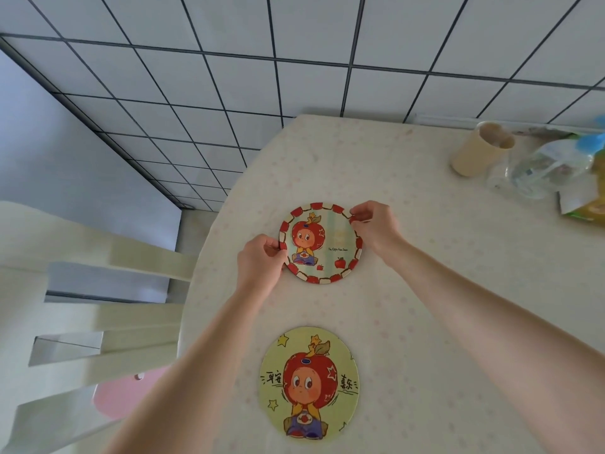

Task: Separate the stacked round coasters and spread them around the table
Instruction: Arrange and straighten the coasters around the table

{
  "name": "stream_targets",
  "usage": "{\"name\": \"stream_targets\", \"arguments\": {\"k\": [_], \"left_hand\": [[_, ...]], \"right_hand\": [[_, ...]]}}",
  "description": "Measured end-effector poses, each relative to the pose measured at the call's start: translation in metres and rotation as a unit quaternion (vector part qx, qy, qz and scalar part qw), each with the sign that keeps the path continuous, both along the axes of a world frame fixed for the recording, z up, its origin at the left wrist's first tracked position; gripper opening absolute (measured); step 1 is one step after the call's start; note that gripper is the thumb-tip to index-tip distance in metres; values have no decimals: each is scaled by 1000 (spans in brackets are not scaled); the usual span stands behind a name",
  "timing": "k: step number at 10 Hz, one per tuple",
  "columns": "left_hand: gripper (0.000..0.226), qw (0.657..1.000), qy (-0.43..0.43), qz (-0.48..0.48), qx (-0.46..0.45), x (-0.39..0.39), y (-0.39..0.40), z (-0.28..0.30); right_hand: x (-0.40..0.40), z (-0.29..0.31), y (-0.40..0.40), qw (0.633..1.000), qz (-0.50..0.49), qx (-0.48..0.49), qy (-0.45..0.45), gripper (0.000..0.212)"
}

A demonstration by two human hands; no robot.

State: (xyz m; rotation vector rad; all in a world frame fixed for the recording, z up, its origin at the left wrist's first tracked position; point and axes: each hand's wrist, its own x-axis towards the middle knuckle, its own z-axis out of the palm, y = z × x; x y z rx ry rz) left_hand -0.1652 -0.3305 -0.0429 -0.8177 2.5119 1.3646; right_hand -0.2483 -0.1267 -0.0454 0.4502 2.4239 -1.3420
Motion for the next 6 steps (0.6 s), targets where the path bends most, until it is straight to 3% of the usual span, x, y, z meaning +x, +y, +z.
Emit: {"name": "stream_targets", "arguments": {"k": [3, 5, 6], "left_hand": [[3, 999, -9, -7, -42, -4, 3, -2], [3, 996, -34, -13, -81, -1, 8, 14], [17, 997, -42, -21, -67, 18, 4, 22]], "right_hand": [[8, -5, 2, 991, 63, 112, 46, 27], [20, 13, 25, 987, 79, 141, 25, 38], [45, 26, 38, 987, 59, 144, 22, 36]]}}
